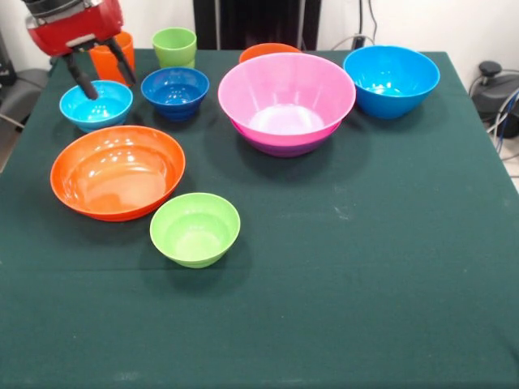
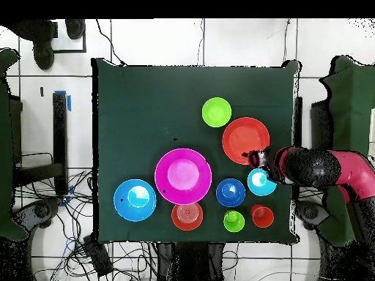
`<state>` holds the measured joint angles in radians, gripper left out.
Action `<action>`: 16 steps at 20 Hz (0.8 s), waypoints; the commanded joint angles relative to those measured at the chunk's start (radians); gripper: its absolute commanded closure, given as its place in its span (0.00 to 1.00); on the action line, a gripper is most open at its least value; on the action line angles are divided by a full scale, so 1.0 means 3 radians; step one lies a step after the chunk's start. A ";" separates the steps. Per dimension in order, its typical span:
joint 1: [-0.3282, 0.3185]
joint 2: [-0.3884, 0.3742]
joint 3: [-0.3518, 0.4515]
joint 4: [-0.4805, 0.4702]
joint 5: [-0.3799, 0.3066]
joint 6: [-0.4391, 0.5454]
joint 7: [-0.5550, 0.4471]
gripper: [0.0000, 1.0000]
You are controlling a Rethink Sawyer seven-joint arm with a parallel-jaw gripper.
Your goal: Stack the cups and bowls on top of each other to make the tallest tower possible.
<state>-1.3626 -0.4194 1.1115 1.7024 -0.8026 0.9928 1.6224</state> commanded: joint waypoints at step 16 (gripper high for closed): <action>0.0407 -0.0781 -0.0126 0.0593 -0.0601 -0.0844 -0.0546 0.00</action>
<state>-1.3374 -0.7005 1.1836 1.7783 -0.9083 0.7361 1.5813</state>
